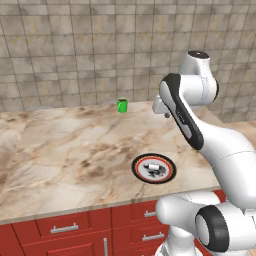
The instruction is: Pick up the marshmallow and place it in the cup of hot chocolate on the dining counter.
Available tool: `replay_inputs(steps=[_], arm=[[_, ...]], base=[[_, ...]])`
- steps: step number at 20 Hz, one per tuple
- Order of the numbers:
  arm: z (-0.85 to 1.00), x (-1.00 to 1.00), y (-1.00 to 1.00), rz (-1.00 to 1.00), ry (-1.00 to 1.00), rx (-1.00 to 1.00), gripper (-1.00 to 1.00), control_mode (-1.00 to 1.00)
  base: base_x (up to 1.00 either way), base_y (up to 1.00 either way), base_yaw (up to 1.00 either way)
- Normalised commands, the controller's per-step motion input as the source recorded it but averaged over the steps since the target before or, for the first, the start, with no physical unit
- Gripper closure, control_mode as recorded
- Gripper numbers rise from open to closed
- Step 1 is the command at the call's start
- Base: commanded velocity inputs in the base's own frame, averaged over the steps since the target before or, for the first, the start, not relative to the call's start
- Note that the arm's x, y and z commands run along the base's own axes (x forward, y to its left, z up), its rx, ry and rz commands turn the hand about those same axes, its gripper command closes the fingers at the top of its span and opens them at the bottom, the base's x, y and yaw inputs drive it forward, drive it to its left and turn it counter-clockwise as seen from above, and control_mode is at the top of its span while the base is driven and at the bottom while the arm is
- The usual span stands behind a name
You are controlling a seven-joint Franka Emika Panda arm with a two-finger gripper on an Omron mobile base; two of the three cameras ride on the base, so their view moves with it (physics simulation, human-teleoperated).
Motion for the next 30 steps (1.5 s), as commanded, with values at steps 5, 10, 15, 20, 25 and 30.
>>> replay_inputs(steps=[5, 10, 15, 20, 25, 30], arm=[[-0.25, -0.01, 0.07, 0.18, 0.0, -0.03, -1.0, -1.0], [-0.4, 0.0, 0.0, 0.51, 0.01, -0.05, -1.0, -1.0], [-0.56, 0.0, 0.0, 0.39, 0.0, -0.05, -1.0, -1.0], [-0.54, 0.0, 0.01, 0.18, 0.0, -0.15, -1.0, -1.0], [-0.42, 0.0, 0.0, 0.09, 0.0, -0.2, -1.0, -1.0], [-0.31, 0.01, 0.0, 0.09, 0.03, -0.05, -1.0, -1.0]], base=[[0.0, 0.0, 0.0], [0.0, 0.0, 0.0], [0.0, 0.0, 0.0], [0.0, 0.0, 0.0], [0.0, 0.0, 0.0], [0.0, 0.0, 0.0]])
